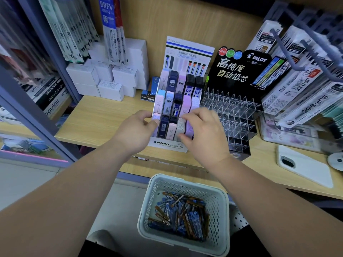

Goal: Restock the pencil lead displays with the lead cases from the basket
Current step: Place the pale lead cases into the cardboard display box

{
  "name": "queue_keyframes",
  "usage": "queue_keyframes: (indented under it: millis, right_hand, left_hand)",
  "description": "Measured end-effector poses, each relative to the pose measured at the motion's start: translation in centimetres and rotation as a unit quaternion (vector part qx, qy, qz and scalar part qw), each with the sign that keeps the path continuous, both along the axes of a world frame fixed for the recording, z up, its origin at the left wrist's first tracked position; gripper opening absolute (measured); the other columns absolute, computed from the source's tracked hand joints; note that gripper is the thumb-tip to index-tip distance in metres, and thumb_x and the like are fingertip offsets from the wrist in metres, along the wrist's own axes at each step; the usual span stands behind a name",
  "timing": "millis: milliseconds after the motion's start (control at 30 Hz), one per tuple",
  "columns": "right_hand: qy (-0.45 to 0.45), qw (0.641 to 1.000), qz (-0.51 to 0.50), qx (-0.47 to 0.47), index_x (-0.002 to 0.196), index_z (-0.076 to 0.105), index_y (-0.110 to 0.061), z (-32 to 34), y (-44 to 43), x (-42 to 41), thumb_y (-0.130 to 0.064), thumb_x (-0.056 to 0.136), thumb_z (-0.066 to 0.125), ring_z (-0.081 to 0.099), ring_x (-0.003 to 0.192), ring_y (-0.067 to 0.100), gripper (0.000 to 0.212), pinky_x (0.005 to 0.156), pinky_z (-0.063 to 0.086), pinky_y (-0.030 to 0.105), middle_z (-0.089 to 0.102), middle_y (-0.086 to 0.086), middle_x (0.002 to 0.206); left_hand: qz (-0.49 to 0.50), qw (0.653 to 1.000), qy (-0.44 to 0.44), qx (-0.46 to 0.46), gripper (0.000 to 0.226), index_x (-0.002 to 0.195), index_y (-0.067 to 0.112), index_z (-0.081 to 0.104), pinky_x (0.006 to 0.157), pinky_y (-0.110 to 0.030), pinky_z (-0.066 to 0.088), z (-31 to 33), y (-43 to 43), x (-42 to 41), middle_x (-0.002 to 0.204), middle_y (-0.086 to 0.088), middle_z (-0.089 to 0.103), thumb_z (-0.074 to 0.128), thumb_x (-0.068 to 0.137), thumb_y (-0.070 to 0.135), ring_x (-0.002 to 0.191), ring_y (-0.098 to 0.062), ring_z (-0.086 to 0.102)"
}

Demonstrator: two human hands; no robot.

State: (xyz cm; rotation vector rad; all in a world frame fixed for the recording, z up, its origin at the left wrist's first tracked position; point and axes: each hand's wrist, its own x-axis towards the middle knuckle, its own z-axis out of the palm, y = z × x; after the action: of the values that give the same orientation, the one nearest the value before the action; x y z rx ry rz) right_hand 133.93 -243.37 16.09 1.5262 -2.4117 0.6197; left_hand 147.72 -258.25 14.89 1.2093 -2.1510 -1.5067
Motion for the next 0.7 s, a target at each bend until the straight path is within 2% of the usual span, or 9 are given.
queue_keyframes:
  millis: [67,133,200,300,400,500,567,633,700]
  right_hand:
    - [-0.032,0.999,-0.040,0.001,0.126,0.068,-0.015,-0.1,0.2,0.7,-0.029,0.078,0.083,0.052,0.110,0.027,0.052,0.100,0.044,0.036,0.059,0.004,0.114]
    - [-0.068,0.996,-0.062,0.002,0.128,0.067,-0.014,0.0,0.2,1.1,-0.031,0.082,0.081,0.053,0.115,0.026,0.051,0.101,0.043,0.033,0.057,0.005,0.118]
    - [-0.107,0.991,-0.084,0.001,0.127,0.068,-0.013,0.1,0.1,1.2,-0.032,0.082,0.081,0.054,0.117,0.026,0.050,0.101,0.045,0.032,0.056,0.005,0.122]
    - [-0.151,0.983,-0.100,0.016,0.130,0.066,-0.013,0.4,0.3,1.4,-0.033,0.082,0.081,0.057,0.116,0.023,0.053,0.099,0.045,0.028,0.052,0.004,0.133]
    - [-0.169,0.979,-0.103,0.039,0.133,0.064,-0.014,0.6,0.4,1.7,-0.031,0.084,0.079,0.061,0.114,0.021,0.054,0.099,0.043,0.025,0.046,0.003,0.145]
    - [-0.174,0.979,-0.102,0.040,0.132,0.065,-0.013,0.6,0.4,1.5,-0.031,0.084,0.079,0.061,0.115,0.019,0.053,0.098,0.042,0.022,0.046,0.001,0.145]
    - [-0.172,0.979,-0.103,0.037,0.129,0.066,-0.012,0.6,0.3,1.4,-0.031,0.083,0.080,0.061,0.115,0.018,0.052,0.097,0.039,0.019,0.047,0.001,0.145]
    - [-0.170,0.980,-0.101,0.035,0.128,0.066,-0.011,0.5,0.2,1.5,-0.031,0.082,0.080,0.059,0.118,0.017,0.052,0.098,0.037,0.017,0.046,0.001,0.147]
    - [-0.171,0.981,-0.092,0.031,0.126,0.068,-0.013,0.3,0.0,1.7,-0.031,0.081,0.081,0.058,0.121,0.016,0.050,0.103,0.040,0.022,0.046,0.001,0.148]
  left_hand:
    - [-0.002,1.000,-0.007,-0.006,0.038,0.137,0.033,0.051,0.070,-0.035,0.053,0.1,0.1,0.0,0.099,0.001,0.068,0.050,0.100,0.043,0.088,-0.027,0.067]
    - [-0.011,1.000,-0.013,-0.011,0.038,0.137,0.036,0.050,0.078,-0.041,0.055,0.1,0.3,0.1,0.099,-0.001,0.070,0.047,0.101,0.043,0.088,-0.027,0.068]
    - [-0.016,1.000,-0.016,-0.009,0.034,0.133,0.037,0.052,0.079,-0.043,0.055,0.0,0.2,0.2,0.098,-0.001,0.071,0.046,0.100,0.045,0.088,-0.027,0.069]
    - [-0.017,1.000,-0.020,0.005,0.034,0.130,0.040,0.053,0.084,-0.043,0.056,-0.1,0.1,0.4,0.108,0.007,0.068,0.046,0.099,0.049,0.092,-0.024,0.068]
    - [-0.013,1.000,-0.023,0.012,0.039,0.134,0.042,0.051,0.093,-0.046,0.054,-0.2,0.2,0.6,0.123,0.008,0.061,0.045,0.097,0.053,0.100,-0.024,0.066]
    - [-0.006,1.000,-0.030,0.006,0.042,0.136,0.040,0.050,0.092,-0.047,0.055,0.0,0.3,0.6,0.125,0.007,0.060,0.045,0.096,0.054,0.098,-0.025,0.066]
    - [-0.002,1.000,-0.031,-0.002,0.036,0.129,0.037,0.055,0.087,-0.048,0.056,0.2,0.4,0.5,0.117,0.005,0.064,0.045,0.097,0.051,0.092,-0.027,0.068]
    - [0.004,1.000,-0.026,-0.012,0.019,0.112,0.038,0.058,0.084,-0.051,0.057,0.4,0.5,0.3,0.101,0.004,0.067,0.046,0.099,0.046,0.087,-0.030,0.069]
    - [0.008,0.999,-0.024,-0.020,0.014,0.105,0.040,0.058,0.082,-0.052,0.057,0.6,0.6,0.3,0.090,0.001,0.067,0.046,0.100,0.044,0.085,-0.031,0.068]
